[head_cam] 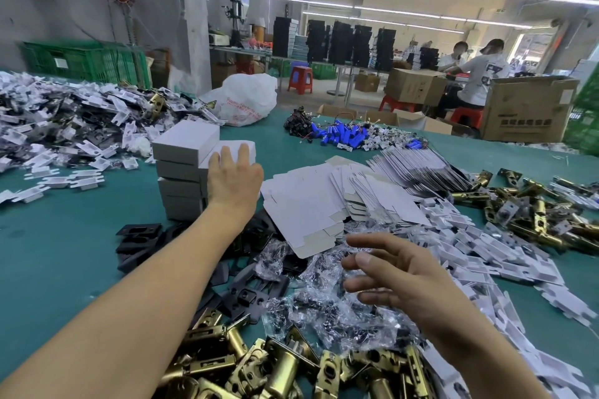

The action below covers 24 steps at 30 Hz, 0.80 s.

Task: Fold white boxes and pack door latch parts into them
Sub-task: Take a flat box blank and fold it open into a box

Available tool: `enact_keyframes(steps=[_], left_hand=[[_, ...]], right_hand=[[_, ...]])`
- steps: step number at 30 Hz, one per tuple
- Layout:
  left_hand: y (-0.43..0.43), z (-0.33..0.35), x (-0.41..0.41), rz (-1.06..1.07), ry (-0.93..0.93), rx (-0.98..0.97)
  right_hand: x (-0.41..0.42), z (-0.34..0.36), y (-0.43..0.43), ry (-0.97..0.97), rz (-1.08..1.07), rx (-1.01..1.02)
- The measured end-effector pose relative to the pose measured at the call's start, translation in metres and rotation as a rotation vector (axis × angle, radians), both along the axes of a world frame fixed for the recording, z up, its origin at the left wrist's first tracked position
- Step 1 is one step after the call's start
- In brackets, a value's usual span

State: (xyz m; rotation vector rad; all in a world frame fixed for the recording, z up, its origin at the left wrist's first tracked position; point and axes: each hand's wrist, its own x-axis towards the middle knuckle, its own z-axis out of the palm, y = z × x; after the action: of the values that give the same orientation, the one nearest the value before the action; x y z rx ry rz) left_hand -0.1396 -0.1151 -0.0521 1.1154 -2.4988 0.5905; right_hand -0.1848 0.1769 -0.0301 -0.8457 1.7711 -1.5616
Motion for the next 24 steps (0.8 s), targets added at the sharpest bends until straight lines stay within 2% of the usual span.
enact_keyframes(steps=[9, 16, 24], left_hand=[[-0.011, -0.003, 0.002, -0.023, 0.112, 0.020], [-0.009, -0.006, -0.002, -0.032, 0.012, -0.029], [-0.006, -0.002, 0.005, -0.059, -0.024, 0.006]], right_hand=[[0.000, 0.001, 0.002, 0.006, -0.003, 0.009], [0.001, 0.002, 0.002, 0.005, -0.003, 0.003], [0.002, 0.003, 0.001, 0.009, -0.005, 0.002]])
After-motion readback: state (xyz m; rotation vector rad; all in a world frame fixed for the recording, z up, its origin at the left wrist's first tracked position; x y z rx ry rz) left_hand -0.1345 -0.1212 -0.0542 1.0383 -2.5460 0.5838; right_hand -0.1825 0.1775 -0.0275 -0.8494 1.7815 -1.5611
